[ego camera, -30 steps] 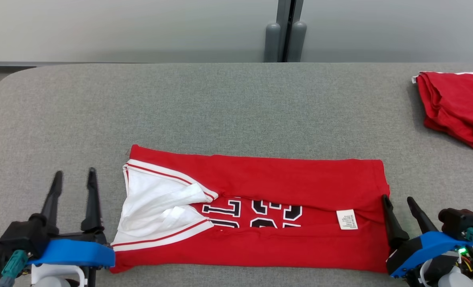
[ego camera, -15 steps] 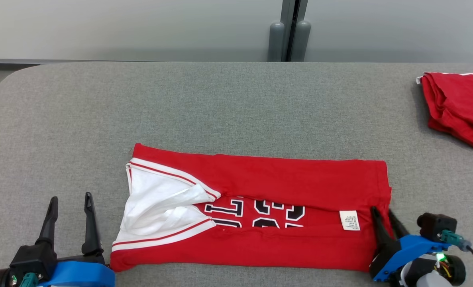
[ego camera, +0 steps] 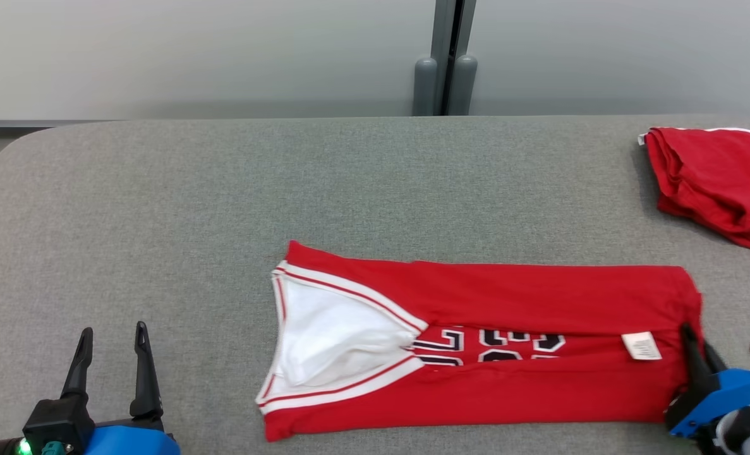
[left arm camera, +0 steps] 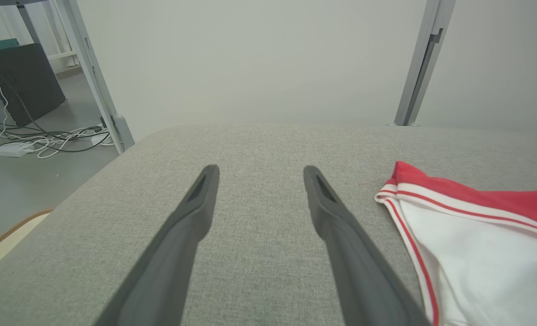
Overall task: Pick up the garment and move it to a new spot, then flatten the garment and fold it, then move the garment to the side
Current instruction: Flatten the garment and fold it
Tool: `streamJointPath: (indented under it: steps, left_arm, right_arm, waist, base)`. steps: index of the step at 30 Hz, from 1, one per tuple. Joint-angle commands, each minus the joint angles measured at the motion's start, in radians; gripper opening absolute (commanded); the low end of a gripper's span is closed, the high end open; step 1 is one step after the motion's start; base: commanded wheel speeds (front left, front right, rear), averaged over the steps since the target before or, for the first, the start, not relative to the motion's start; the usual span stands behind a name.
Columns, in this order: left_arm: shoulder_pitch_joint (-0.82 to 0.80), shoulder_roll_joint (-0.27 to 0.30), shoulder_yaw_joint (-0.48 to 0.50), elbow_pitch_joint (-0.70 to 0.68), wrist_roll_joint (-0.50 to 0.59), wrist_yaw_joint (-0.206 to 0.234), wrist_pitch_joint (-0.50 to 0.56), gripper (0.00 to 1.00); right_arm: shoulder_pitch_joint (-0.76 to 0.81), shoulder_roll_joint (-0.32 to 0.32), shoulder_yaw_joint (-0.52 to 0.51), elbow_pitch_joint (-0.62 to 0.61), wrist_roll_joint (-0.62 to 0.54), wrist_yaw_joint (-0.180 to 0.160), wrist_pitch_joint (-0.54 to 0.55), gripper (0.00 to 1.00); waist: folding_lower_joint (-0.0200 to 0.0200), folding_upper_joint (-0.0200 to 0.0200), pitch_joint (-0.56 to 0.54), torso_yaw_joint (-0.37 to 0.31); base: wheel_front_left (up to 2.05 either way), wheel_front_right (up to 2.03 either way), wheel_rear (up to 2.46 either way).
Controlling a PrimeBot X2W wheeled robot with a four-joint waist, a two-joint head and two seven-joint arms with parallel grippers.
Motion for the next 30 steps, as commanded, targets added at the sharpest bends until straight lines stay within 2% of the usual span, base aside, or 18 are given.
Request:
streamJointPath:
  steps: [1, 7, 15, 23, 30]
  left_arm:
    - [0.006, -0.001, 0.007, 0.006, 0.010, -0.004, -0.002, 1.00]
    - [0.013, -0.008, 0.021, 0.007, 0.018, -0.006, -0.002, 1.00]
    - [0.025, -0.016, 0.031, 0.002, 0.026, -0.006, -0.002, 1.00]
    - [0.015, -0.022, 0.030, 0.006, 0.027, -0.007, -0.002, 1.00]
    - [-0.006, -0.025, 0.024, 0.016, 0.025, -0.011, -0.002, 1.00]
  right_arm:
    - [0.008, -0.034, -0.023, -0.003, -0.001, -0.001, -0.004, 0.00]
    - [0.005, -0.067, -0.026, -0.053, -0.013, -0.001, 0.016, 0.00]
    - [0.045, -0.018, 0.067, -0.246, -0.047, 0.000, 0.060, 0.00]
    - [0.056, 0.058, 0.233, -0.467, -0.061, 0.000, 0.151, 0.00]
    - [0.001, 0.106, 0.392, -0.513, -0.059, 0.000, 0.203, 0.00]
  waist:
    - [0.0000, -0.0001, -0.005, -0.008]
    - [0.0000, -0.0001, -0.011, -0.027]
    - [0.0000, -0.0001, -0.022, -0.039]
    - [0.0000, -0.0001, -0.025, -0.030]
    - [0.0000, -0.0001, -0.021, -0.002]
  base:
    - [0.00, 0.00, 0.00]
    - [0.00, 0.00, 0.00]
    - [0.00, 0.00, 0.00]
    - [0.00, 0.00, 0.00]
    - [0.00, 0.00, 0.00]
